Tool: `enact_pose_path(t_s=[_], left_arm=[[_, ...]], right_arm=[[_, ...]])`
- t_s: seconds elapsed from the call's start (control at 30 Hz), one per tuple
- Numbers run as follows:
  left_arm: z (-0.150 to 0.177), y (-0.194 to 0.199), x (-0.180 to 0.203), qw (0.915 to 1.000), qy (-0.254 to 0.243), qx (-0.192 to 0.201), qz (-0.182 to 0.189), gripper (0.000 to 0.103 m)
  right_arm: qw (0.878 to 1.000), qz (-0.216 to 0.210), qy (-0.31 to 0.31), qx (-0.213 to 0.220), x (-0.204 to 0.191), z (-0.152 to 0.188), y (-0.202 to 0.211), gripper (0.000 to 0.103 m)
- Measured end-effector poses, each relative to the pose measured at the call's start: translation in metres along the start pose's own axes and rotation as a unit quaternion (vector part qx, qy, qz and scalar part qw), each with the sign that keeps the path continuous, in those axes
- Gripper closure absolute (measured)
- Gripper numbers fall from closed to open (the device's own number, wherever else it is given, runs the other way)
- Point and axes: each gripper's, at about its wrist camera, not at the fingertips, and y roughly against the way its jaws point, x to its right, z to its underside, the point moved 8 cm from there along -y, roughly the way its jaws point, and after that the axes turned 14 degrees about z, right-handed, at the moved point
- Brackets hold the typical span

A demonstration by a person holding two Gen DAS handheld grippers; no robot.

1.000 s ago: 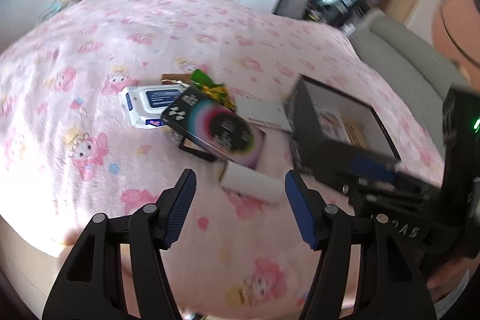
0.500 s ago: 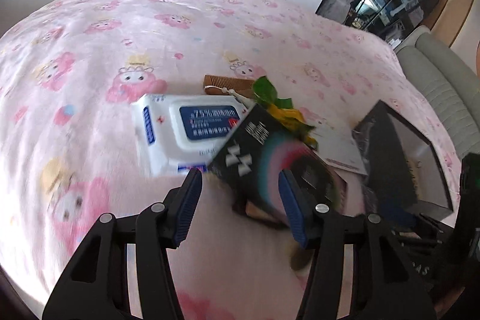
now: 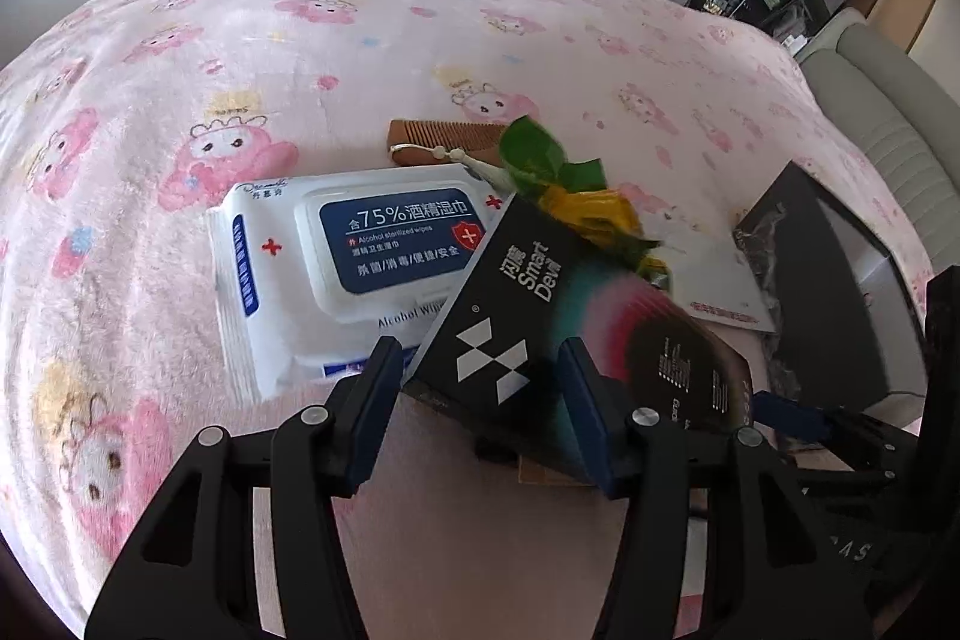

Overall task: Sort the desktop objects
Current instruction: 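Grasp the dark Smart Devil screen-protector box with the left gripper, then lift the Smart Devil box with the left gripper toward the DAPHNE box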

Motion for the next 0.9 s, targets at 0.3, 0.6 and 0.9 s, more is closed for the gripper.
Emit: enact_pose_path(t_s=[0.3, 0.6, 0.9], left_arm=[[0.029, 0.059, 0.06, 0.9977, -0.003, 0.016, 0.065, 0.048], [0.121, 0.047, 0.107, 0.9921, -0.032, -0.073, 0.097, 0.049], [0.155, 0.037, 0.115, 0.9892, -0.037, -0.119, 0.077, 0.051]], right_arm=[[0.998, 0.001, -0.033, 0.053, 0.031, 0.019, 0.093, 0.03], [0.998, 0.016, -0.059, 0.012, 0.08, 0.118, 0.108, 0.03], [0.996, 0.007, -0.089, -0.025, 0.114, 0.165, 0.096, 0.032]])
